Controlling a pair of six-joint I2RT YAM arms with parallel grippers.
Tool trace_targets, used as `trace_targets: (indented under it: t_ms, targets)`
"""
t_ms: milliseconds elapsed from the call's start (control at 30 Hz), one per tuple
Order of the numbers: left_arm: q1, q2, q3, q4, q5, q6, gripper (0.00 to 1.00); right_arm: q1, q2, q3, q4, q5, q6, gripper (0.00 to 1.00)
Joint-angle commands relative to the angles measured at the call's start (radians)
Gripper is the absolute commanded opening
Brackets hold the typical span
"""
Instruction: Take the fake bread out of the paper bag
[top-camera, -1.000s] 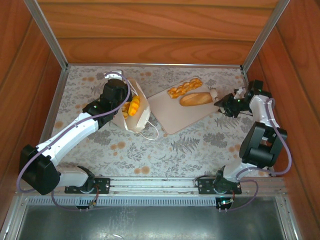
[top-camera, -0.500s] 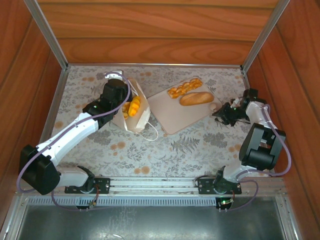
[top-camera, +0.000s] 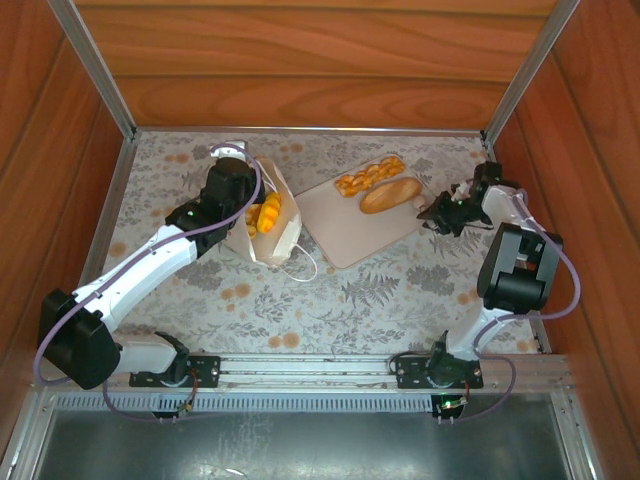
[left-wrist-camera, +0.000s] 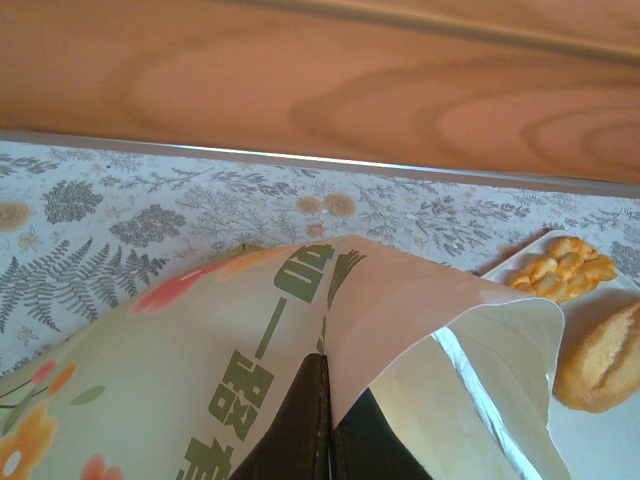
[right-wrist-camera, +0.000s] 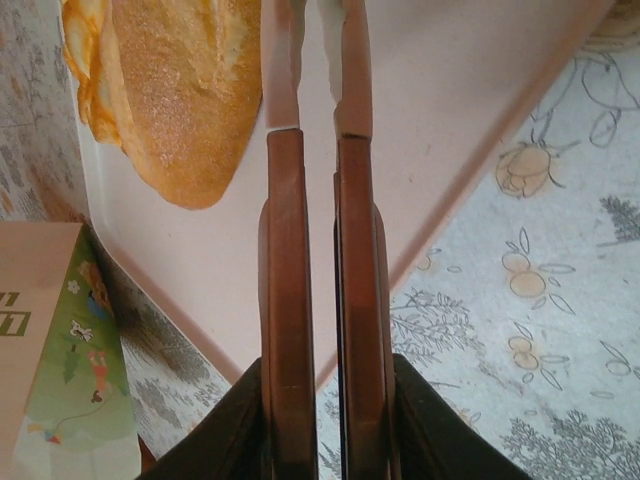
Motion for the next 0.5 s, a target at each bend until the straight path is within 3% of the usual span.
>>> trace_targets:
  t_ms: [0, 233, 467]
  targets:
    - [0.006, -0.015, -0.008, 0.039, 0.003, -0.009, 0.00, 0.016, 0.025, 0.047, 0.014, -0.031, 0.008, 0.30]
    - [0.006, -0.019, -0.007, 0.037, 0.002, -0.008, 0.00, 0.040, 0.037, 0.048, 0.024, -0.038, 0.020, 0.30]
    - [0.007, -0.025, -0.016, 0.036, -0.004, -0.009, 0.00, 0.046, -0.035, -0.059, 0.048, -0.057, 0.028, 0.30]
